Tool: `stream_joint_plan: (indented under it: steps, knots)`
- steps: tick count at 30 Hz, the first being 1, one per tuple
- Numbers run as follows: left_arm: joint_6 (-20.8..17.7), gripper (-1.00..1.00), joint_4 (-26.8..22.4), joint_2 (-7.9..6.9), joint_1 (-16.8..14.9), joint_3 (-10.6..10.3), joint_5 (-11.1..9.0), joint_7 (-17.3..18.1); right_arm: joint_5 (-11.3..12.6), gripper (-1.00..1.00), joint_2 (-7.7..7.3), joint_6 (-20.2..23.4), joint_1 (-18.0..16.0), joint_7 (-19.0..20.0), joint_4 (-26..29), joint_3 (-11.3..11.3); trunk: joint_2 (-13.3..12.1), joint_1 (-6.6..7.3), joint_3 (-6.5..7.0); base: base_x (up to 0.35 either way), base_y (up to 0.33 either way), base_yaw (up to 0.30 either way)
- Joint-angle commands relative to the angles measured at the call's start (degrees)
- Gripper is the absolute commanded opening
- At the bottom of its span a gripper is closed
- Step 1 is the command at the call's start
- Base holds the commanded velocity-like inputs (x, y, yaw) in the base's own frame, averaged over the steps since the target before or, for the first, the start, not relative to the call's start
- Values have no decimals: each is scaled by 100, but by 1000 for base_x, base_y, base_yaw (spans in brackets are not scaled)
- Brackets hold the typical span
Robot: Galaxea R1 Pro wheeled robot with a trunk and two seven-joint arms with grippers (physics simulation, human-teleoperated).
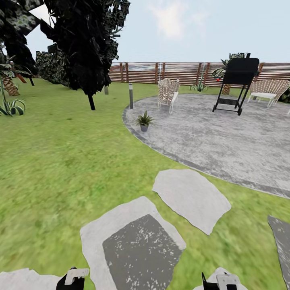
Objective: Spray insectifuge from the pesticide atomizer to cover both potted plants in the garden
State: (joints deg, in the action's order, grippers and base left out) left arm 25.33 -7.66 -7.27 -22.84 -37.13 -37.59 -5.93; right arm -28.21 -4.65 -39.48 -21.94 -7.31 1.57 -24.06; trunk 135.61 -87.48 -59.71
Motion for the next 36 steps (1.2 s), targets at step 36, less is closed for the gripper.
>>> stream_joint_plan:
  steps: [36]
  knots:
    - [6, -100, 1, -3, -1, -49, -3, -49, -51, 100, 43, -16, -13, -42, 151, -20, 2, -2, -5, 338, 0, 0]
